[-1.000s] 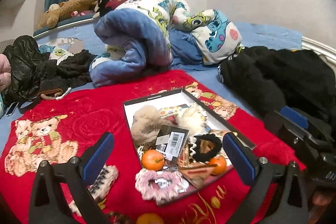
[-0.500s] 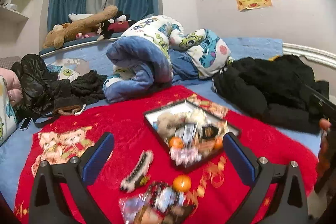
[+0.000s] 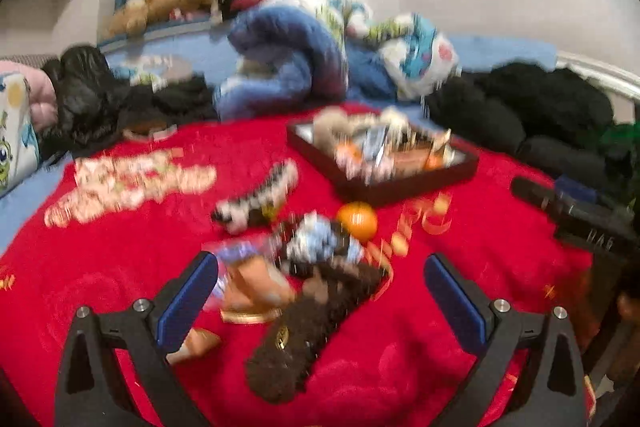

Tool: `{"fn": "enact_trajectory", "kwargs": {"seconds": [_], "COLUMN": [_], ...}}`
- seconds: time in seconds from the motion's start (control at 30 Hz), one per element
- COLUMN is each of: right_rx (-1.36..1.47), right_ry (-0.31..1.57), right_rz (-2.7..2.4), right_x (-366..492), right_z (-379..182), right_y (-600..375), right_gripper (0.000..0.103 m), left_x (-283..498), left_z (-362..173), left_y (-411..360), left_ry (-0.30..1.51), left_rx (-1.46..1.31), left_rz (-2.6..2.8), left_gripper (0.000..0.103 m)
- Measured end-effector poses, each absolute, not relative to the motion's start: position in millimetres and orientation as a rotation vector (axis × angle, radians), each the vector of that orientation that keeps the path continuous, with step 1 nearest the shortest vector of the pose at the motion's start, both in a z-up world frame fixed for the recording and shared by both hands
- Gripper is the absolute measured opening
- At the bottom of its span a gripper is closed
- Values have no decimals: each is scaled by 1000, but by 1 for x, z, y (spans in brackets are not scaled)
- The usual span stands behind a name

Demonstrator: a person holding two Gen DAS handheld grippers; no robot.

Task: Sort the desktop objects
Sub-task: 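Withdraw both open tools from the box back toward the heap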

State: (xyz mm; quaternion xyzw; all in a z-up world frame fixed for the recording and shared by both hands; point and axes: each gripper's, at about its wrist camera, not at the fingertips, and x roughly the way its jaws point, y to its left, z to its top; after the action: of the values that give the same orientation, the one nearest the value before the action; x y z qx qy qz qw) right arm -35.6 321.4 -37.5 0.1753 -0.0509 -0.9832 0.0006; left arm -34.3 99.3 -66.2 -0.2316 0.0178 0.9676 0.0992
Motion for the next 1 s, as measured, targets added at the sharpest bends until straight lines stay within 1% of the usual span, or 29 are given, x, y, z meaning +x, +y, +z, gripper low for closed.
{"fn": "enact_trajectory", "kwargs": {"seconds": [0.23,0.5,0.63,1.0], "right_rx": [533,498,502,495], "right_ry": [-185,-66,-73,-81], "right_rz": [-3095,-3110,-3113,-3107], "right_x": [-30,-26,-27,-26], "right_z": [-40,-39,-39,-39], "right_y": [326,309,310,311], "right_gripper": [103,103,103,103], "left_x": [-42,-39,-39,-37], "left_z": [-74,-71,-71,-71], "left_y": [84,84,79,79], "left_ry": [-100,-88,-121,-119], "left_rx": [-725,-687,-677,-656], "left_rz": [2841,2849,2848,2850], "left_gripper": [103,103,103,103]}}
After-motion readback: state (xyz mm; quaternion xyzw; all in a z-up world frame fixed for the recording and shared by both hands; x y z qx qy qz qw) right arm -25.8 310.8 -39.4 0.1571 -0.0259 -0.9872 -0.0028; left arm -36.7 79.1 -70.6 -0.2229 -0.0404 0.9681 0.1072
